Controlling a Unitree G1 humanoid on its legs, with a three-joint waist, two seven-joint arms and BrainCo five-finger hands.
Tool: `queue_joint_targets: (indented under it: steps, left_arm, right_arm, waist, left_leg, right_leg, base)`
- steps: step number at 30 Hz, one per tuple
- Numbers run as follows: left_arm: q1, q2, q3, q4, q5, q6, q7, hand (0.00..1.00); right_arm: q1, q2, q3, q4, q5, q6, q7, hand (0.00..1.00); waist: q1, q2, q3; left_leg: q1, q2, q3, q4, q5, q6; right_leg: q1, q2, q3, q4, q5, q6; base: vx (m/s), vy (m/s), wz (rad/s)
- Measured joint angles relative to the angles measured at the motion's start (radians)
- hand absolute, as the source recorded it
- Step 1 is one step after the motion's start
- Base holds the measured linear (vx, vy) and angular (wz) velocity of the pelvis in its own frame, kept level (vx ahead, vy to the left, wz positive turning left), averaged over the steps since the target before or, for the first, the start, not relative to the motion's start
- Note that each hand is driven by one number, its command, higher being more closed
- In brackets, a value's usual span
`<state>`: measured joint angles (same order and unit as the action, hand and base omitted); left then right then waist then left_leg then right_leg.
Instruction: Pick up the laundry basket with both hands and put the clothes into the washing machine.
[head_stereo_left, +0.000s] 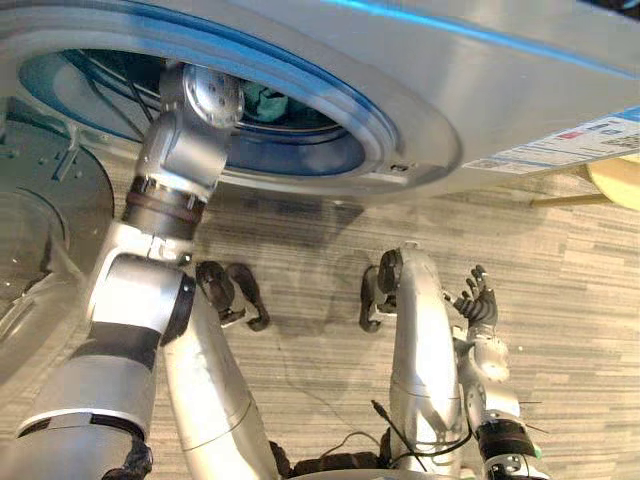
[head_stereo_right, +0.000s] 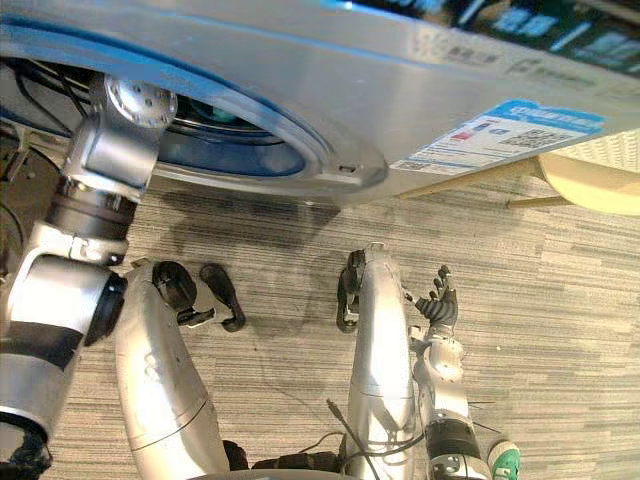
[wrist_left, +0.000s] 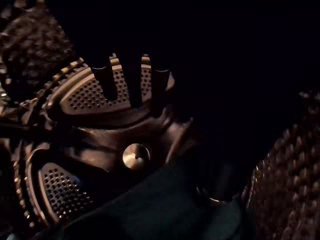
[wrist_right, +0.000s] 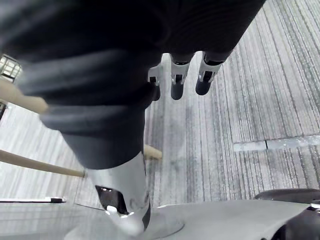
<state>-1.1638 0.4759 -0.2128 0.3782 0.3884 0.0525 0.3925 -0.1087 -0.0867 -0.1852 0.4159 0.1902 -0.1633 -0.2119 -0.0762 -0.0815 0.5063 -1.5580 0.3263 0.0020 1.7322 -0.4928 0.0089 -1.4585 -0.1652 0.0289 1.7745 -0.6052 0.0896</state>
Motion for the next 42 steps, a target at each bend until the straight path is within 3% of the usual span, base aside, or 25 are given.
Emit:
queue_joint_targets:
  steps: [5,8,12,17,21,27,30,33,37,42]
  left_arm:
    - [0.271,-0.082,0.113,-0.162,-0.108,-0.018,-0.012,0.00]
    - [0.384,-0.110,0.159,-0.231,-0.111,-0.018,-0.022,0.00]
    - [0.557,-0.180,0.206,-0.281,-0.129,-0.023,-0.035,0.00]
    - [0.937,-0.356,0.230,-0.313,-0.346,-0.084,-0.084,0.00]
    - [1.175,-0.410,0.254,-0.276,-0.449,-0.110,-0.142,0.00]
    - [1.316,-0.427,0.286,0.019,-0.462,-0.104,-0.241,0.00]
    - [1.322,-0.436,0.309,0.179,-0.411,-0.098,-0.258,0.00]
    - [1.307,-0.431,0.347,0.350,-0.365,-0.088,-0.259,0.00]
    - [1.294,-0.410,0.366,0.468,-0.301,-0.076,-0.261,0.00]
    - [1.289,-0.384,0.372,0.530,-0.260,-0.069,-0.262,0.00]
  right_arm:
    - [0.021,-0.009,-0.020,-0.013,-0.019,0.042,0.001,0.00]
    - [0.032,-0.010,-0.033,-0.032,-0.036,0.062,0.010,0.00]
    - [0.046,0.005,0.009,-0.050,-0.044,0.065,0.043,0.00]
    - [0.121,0.031,0.013,-0.045,-0.054,0.094,0.043,0.00]
    - [0.188,0.046,0.012,0.014,-0.090,0.109,0.043,0.00]
    - [0.207,0.045,0.017,0.124,-0.123,0.124,0.042,0.00]
    - [0.222,0.048,0.016,0.180,-0.123,0.129,0.042,0.00]
    - [0.216,0.047,-0.007,0.266,-0.123,0.128,0.042,0.00]
    - [0.182,0.034,-0.058,0.411,-0.123,0.131,0.042,0.00]
    - [0.171,0.022,-0.087,0.471,-0.122,0.131,0.042,0.00]
  waist:
    - [0.030,0.001,-0.005]
    - [0.042,-0.001,-0.014]
    - [0.050,0.001,-0.096]
    - [0.087,0.006,-0.140]
    - [0.099,0.008,-0.198]
    - [0.116,0.038,-0.262]
    - [0.118,0.048,-0.330]
    - [0.113,0.058,-0.392]
    - [0.103,0.064,-0.409]
    - [0.091,0.077,-0.414]
  left_leg:
    - [0.099,-0.031,-0.004,-0.114,0.033,-0.038]
    - [0.156,-0.035,-0.008,-0.188,0.063,-0.049]
    - [0.216,-0.052,-0.009,-0.285,0.090,-0.067]
    - [0.463,-0.068,-0.001,-0.472,0.108,-0.094]
    - [0.678,-0.087,0.010,-0.646,0.135,-0.108]
    - [1.057,-0.100,0.089,-1.010,0.231,-0.108]
    - [1.181,-0.104,0.126,-1.165,0.276,-0.106]
    - [1.275,-0.123,0.163,-1.325,0.334,-0.104]
    - [1.405,-0.157,0.213,-1.508,0.408,-0.104]
    - [1.496,-0.150,0.312,-1.571,0.416,-0.106]
  right_leg:
    - [0.108,-0.023,-0.042,-0.085,-0.003,-0.021]
    - [0.174,-0.029,-0.072,-0.151,0.006,-0.038]
    - [0.236,-0.039,-0.108,-0.234,0.014,-0.055]
    - [0.501,-0.044,-0.170,-0.423,0.018,-0.060]
    - [0.732,-0.046,-0.222,-0.600,0.038,-0.057]
    - [1.098,-0.016,-0.270,-0.996,0.173,-0.032]
    - [1.214,0.007,-0.276,-1.189,0.250,-0.018]
    - [1.302,0.023,-0.272,-1.379,0.334,-0.004]
    - [1.411,0.034,-0.244,-1.577,0.434,0.007]
    - [1.445,0.065,-0.149,-1.665,0.514,0.006]
  base:
    - [0.01,-0.078,0.22]
    - [0.05,-0.092,0.16]
    - [0.06,-0.077,0.15]
    - [0.12,-0.065,0.20]
    - [0.19,-0.058,0.29]
    - [0.17,0.021,0.00]
    - [0.14,0.050,-0.16]
    - [0.14,0.061,-0.17]
    - [0.13,0.041,-0.25]
    - [0.04,0.031,-0.66]
